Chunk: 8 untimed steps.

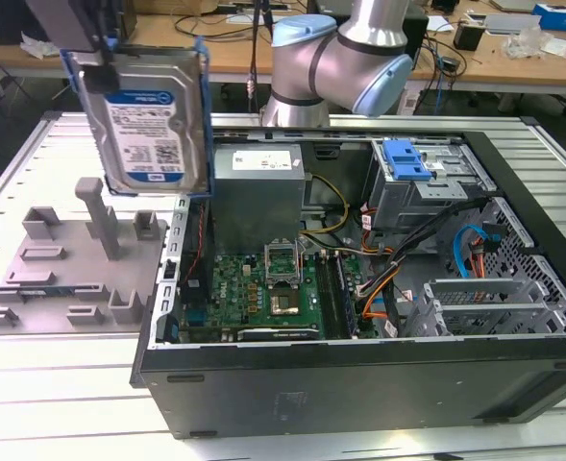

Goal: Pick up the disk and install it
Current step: 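Pick up the disk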

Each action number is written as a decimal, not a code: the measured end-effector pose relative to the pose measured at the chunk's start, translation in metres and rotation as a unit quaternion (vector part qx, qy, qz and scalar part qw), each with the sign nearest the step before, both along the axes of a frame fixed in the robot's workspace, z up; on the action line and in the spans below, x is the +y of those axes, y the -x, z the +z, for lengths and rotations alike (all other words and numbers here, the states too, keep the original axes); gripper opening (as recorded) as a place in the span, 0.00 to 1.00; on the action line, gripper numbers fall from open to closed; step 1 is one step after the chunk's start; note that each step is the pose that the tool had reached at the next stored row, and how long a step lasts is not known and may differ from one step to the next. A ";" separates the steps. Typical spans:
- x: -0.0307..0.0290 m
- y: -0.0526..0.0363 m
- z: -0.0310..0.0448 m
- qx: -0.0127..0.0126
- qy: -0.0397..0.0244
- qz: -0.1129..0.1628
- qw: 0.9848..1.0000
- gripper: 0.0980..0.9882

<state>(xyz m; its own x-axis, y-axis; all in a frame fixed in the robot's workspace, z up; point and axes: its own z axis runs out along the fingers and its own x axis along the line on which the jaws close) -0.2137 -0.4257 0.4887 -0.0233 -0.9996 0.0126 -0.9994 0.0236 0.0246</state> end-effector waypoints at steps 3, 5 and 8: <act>-0.0059 -0.0166 0.0000 0.001 0.000 0.000 1.000 0.30; -0.0095 -0.0270 0.0000 0.002 0.000 0.000 1.000 0.30; -0.0148 -0.0426 0.0000 0.003 0.000 0.000 1.000 0.30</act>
